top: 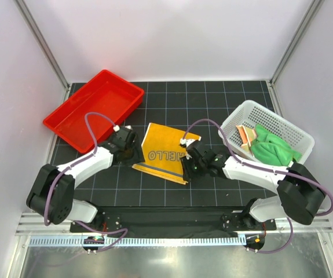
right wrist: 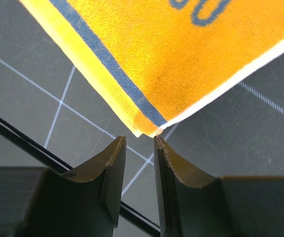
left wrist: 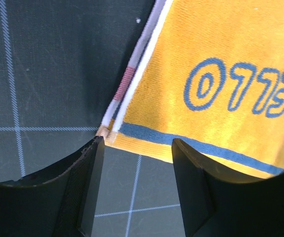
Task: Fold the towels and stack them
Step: Fold the towel
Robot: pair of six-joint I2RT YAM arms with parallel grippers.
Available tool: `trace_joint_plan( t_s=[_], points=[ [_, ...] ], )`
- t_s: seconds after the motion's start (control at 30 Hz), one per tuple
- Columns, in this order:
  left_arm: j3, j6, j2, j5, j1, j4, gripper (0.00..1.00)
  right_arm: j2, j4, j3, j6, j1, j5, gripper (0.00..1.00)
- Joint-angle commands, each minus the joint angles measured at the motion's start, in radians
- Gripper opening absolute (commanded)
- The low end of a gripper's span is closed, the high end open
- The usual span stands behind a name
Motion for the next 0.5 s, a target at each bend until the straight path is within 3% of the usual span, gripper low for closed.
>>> trace_joint_plan(
  t_s=[0.0,0.07,0.33,0.4,0.47],
  points=[
    [0.023,0.038,0.022,-0.055,0.002,0.030,0.59,-0.023,-0.046,0.047,0.129,0.003,0.068,0.36],
    [0.029,0.048,0.045,-0.063,0.005,0.025,0.58,0.003,-0.061,0.059,0.174,0.003,0.154,0.36],
    [0.045,0.066,0.114,-0.038,0.016,0.026,0.55,0.036,-0.079,0.063,0.246,0.000,0.263,0.37],
    [0.046,0.057,0.125,-0.001,0.016,0.025,0.40,0.034,-0.104,0.063,0.243,-0.016,0.289,0.37],
    [0.036,0.026,0.127,0.063,0.016,0.026,0.35,0.024,-0.128,0.059,0.234,-0.054,0.295,0.37]
  ],
)
